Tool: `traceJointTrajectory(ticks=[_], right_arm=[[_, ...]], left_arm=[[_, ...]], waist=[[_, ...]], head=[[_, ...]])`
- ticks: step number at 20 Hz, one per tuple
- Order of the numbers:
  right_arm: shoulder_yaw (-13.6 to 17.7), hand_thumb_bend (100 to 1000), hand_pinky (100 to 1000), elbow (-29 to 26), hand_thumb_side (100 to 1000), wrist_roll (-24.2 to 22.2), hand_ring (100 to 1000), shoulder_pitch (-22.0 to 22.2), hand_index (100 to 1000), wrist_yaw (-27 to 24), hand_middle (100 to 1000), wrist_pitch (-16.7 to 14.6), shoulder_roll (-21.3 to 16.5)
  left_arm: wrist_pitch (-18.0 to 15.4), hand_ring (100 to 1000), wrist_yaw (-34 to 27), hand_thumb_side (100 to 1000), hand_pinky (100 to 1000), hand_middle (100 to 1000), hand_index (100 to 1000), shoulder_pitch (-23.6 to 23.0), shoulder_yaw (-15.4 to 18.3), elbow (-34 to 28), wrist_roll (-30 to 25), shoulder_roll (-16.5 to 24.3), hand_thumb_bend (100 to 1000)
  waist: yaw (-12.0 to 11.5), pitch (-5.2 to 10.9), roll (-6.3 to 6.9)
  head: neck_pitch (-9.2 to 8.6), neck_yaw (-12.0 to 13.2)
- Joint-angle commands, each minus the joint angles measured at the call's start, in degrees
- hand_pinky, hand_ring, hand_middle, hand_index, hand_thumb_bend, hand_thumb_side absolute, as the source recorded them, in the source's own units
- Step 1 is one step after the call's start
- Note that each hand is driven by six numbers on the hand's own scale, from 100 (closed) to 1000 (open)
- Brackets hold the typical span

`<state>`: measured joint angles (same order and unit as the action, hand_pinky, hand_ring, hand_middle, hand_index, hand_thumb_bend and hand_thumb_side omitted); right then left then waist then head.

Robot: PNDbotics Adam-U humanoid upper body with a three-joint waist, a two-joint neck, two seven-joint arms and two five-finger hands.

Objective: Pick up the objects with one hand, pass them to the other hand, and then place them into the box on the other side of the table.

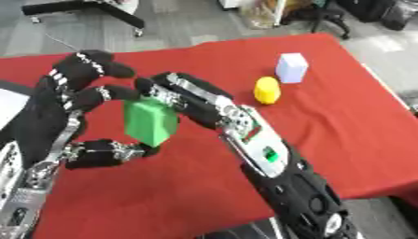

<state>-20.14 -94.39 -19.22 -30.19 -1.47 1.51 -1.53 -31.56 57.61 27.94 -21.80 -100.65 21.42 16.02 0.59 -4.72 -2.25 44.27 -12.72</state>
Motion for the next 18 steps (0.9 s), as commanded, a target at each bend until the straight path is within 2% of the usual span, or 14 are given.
traceJointTrajectory(ticks=[1, 4, 9, 18], right_arm=[[0.4, 100, 751, -0.46, 821, 0.26, 127, -0.78, 234, -0.8, 153, 0.36, -0.2], [0.4, 100, 772, -0.35, 858, 0.19, 151, -0.81, 260, -1.1, 176, 0.74, -0.22], [0.34, 100, 777, -0.21, 886, 0.06, 156, -0.87, 268, -1.59, 183, 1.46, -0.25], [0.19, 100, 775, -0.41, 881, -1.52, 152, -0.93, 264, -1.96, 178, 1.37, -0.33]], left_arm=[[-0.43, 554, -0.21, 207, 707, 592, 705, 0.71, 0.02, -0.62, -0.1, -0.02, 816], [-0.64, 526, -0.6, 191, 692, 556, 667, 0.82, -0.01, -0.66, -0.01, -0.09, 779], [-0.83, 522, -0.85, 188, 688, 552, 663, 0.94, -0.11, -0.69, 0.13, -0.22, 765], [-0.52, 517, -0.51, 128, 688, 545, 657, 1.06, -0.18, -0.69, -0.03, -0.34, 669]], waist=[[-0.11, 0.86, 0.07], [-0.17, 0.88, 0.02], [-0.26, 0.88, -0.01], [-0.28, 0.89, -0.05]], head=[[-0.16, -0.07], [-0.16, -0.05], [-0.16, -0.12], [-0.16, -0.26]])
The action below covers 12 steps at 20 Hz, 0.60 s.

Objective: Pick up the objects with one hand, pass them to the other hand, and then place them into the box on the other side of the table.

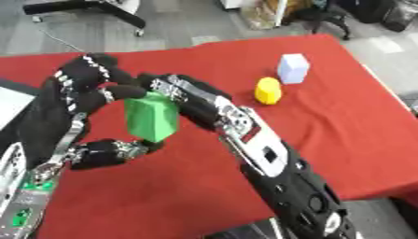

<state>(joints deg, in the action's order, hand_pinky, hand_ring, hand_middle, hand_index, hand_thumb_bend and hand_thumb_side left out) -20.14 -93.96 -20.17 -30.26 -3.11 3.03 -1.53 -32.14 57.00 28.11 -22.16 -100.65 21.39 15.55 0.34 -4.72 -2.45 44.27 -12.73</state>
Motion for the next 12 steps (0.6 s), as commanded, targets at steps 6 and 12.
traceJointTrajectory(ticks=[6, 12], right_arm=[[0.09, 100, 774, -0.94, 878, -1.88, 150, -0.84, 264, -0.06, 177, -0.77, -0.4], [0.14, 100, 774, -1.3, 876, -2.46, 149, -0.81, 263, 0.48, 176, -1.58, -0.41]], left_arm=[[0.36, 499, 0.16, 100, 674, 525, 639, 0.96, 0.13, -0.63, -0.17, -0.03, 576], [0.58, 475, 0.24, 100, 655, 499, 614, 1.02, 0.04, -0.47, -0.83, -0.17, 491]], waist=[[-0.03, 0.89, 0.14], [0.06, 0.86, 0.17]], head=[[-0.16, -0.34], [-0.16, -0.35]])
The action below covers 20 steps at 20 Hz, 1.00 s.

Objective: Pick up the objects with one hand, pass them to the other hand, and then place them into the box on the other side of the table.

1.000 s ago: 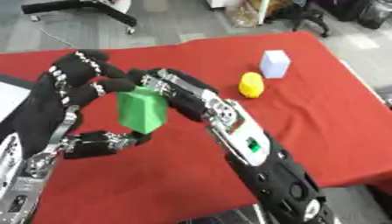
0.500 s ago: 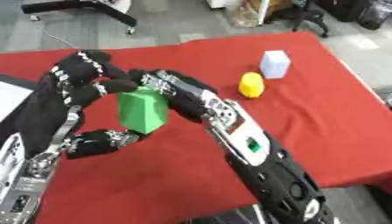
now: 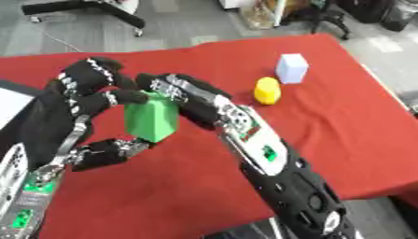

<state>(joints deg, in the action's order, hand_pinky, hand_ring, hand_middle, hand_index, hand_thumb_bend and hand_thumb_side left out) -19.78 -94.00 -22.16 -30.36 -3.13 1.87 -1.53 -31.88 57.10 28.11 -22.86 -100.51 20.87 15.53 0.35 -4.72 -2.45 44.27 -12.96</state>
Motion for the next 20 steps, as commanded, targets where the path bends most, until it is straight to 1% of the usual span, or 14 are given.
traceJointTrajectory(ticks=[1, 7, 10, 15, 20], right_arm=[[-0.21, 100, 774, -1.47, 872, -0.53, 147, -0.73, 262, 0.72, 175, -0.7, -0.43], [-0.39, 100, 774, -2.68, 863, -1.28, 144, -0.74, 261, 2.64, 173, -2.8, -0.53], [-0.54, 100, 777, -3.03, 871, -1.74, 147, -0.76, 267, 3.41, 177, -3.7, -0.55], [-0.73, 100, 801, -3.65, 912, -2.59, 171, -0.83, 299, 4.37, 202, -5.44, -0.57], [-1.12, 100, 805, -4.34, 923, -3.69, 178, -1.05, 309, 5.25, 209, -7.15, -0.67]], left_arm=[[0.34, 464, 0.12, 100, 647, 488, 601, 1.04, 0.74, -0.56, -0.43, -0.19, 467], [0.68, 426, -0.31, 100, 613, 451, 557, 1.2, 0.73, -0.43, -0.87, -0.47, 388], [0.88, 415, -0.47, 100, 602, 441, 548, 1.25, 0.72, -0.4, -1.03, -0.57, 379], [1.17, 386, -0.46, 100, 578, 417, 534, 1.35, 0.69, -0.27, -1.33, -0.73, 354], [1.6, 410, 0.25, 100, 596, 443, 565, 1.78, 0.58, -0.09, -1.97, -1.06, 368]], waist=[[0.08, 0.86, 0.18], [0.17, 0.88, 0.2], [0.2, 0.86, 0.22], [0.22, 0.86, 0.22], [0.21, 0.9, 0.21]], head=[[-0.16, -0.11], [-0.16, -0.16], [-0.16, -0.18], [-0.16, -0.23], [-0.16, -0.31]])
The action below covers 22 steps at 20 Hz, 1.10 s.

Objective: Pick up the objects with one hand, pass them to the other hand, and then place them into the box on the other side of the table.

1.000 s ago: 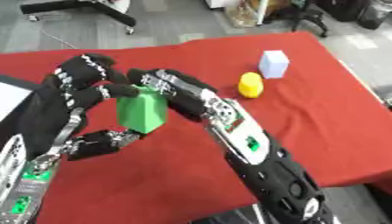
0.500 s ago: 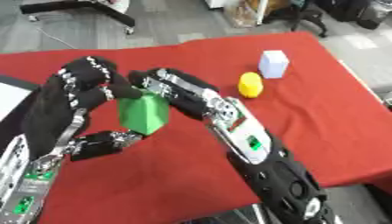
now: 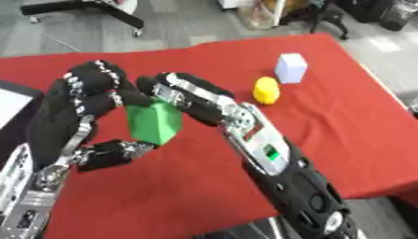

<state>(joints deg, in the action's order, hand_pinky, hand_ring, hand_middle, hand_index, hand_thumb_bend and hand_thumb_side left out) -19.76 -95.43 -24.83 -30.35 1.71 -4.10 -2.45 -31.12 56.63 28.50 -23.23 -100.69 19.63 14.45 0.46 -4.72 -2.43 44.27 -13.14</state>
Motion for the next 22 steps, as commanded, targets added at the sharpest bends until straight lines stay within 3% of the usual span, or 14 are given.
traceJointTrajectory(ticks=[1, 4, 9, 16, 22], right_arm=[[-1.24, 100, 806, -2.97, 928, -1.21, 179, -1.11, 311, 0.53, 210, -1.34, 0.26], [-1.41, 100, 817, -3.23, 970, -1.68, 201, -1.21, 339, 0.75, 235, -1.83, 0.25], [-1.04, 100, 856, -3.49, 1000, -1.58, 286, -1.09, 466, 0.99, 360, -2.35, 0.25], [-0.56, 100, 938, -3.77, 1000, -0.41, 448, -1.1, 676, 0.85, 529, -3.18, 0.31], [-0.21, 101, 990, -3.87, 1000, 1.48, 529, -1.07, 777, 0.64, 651, -3.43, 0.33]], left_arm=[[0.92, 400, 0.92, 100, 588, 432, 552, 1.49, 0.89, 0.15, -0.86, -0.1, 354], [1.23, 323, 0.72, 100, 519, 345, 464, 1.77, 0.79, 0.3, -0.47, -0.68, 264], [2.28, 303, -0.17, 100, 498, 322, 436, 1.65, 1.15, 0.58, 1.24, -1.43, 194], [2.04, 295, 0.53, 100, 488, 309, 420, 1.41, 1.47, 0.46, 3.36, -1.13, 162], [1.68, 291, 1.69, 100, 486, 304, 415, 1.34, 1.51, 0.58, 4.45, -1.07, 141]], waist=[[0.1, 0.9, 0.19], [0.1, 0.89, 0.19], [0.11, 0.85, 0.2], [0.13, 0.88, 0.26], [0.04, 0.91, 0.19]], head=[[-0.16, -0.14], [-0.16, -0.18], [-0.16, -0.22], [-0.16, -0.4], [-0.16, -0.57]])
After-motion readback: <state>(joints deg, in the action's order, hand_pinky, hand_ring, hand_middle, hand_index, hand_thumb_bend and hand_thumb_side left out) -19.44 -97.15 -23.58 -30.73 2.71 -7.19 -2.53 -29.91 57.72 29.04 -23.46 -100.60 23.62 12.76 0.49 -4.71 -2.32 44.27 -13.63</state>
